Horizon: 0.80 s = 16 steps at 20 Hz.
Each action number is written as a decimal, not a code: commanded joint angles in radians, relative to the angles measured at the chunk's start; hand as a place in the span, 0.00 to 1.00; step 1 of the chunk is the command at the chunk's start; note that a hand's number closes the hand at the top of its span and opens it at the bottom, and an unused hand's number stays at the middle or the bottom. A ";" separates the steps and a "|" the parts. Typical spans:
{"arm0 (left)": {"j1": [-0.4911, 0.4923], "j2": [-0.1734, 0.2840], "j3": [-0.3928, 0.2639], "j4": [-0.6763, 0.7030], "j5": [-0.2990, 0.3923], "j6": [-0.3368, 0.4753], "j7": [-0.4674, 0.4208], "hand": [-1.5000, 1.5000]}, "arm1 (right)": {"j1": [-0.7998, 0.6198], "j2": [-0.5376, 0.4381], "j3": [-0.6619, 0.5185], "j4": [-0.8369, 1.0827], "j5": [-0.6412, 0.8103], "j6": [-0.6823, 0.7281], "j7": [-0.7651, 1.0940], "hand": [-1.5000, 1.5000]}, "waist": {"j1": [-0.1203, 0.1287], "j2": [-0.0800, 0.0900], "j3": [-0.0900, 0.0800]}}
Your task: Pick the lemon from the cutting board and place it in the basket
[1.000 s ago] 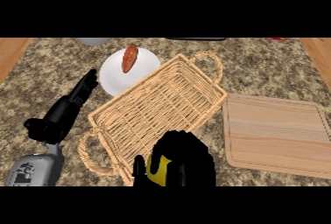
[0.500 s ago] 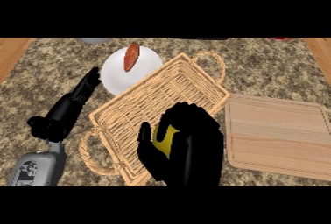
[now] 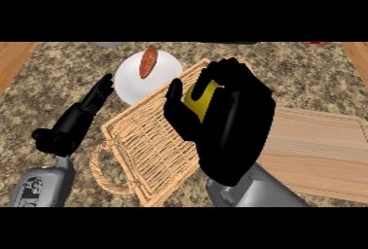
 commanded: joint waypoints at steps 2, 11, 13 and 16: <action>-0.011 -0.018 -0.019 -0.032 0.001 0.005 0.037 0.50 | -0.105 0.012 -0.109 0.082 -0.011 0.031 0.245 1.00 | 0.004 0.001 0.003; 0.006 0.015 0.029 0.020 -0.002 0.006 -0.031 0.50 | -0.070 0.013 -0.118 0.153 -0.060 -0.031 0.245 1.00 | -0.017 0.008 0.003; 0.035 0.027 0.027 -0.014 0.020 -0.025 -0.033 0.50 | -0.083 0.013 -0.107 0.162 -0.027 -0.044 0.245 1.00 | -0.008 0.004 0.003; 0.001 -0.008 0.019 -0.022 0.004 0.022 0.019 0.50 | -0.064 0.013 -0.093 0.184 0.017 -0.071 0.244 1.00 | -0.025 0.005 0.004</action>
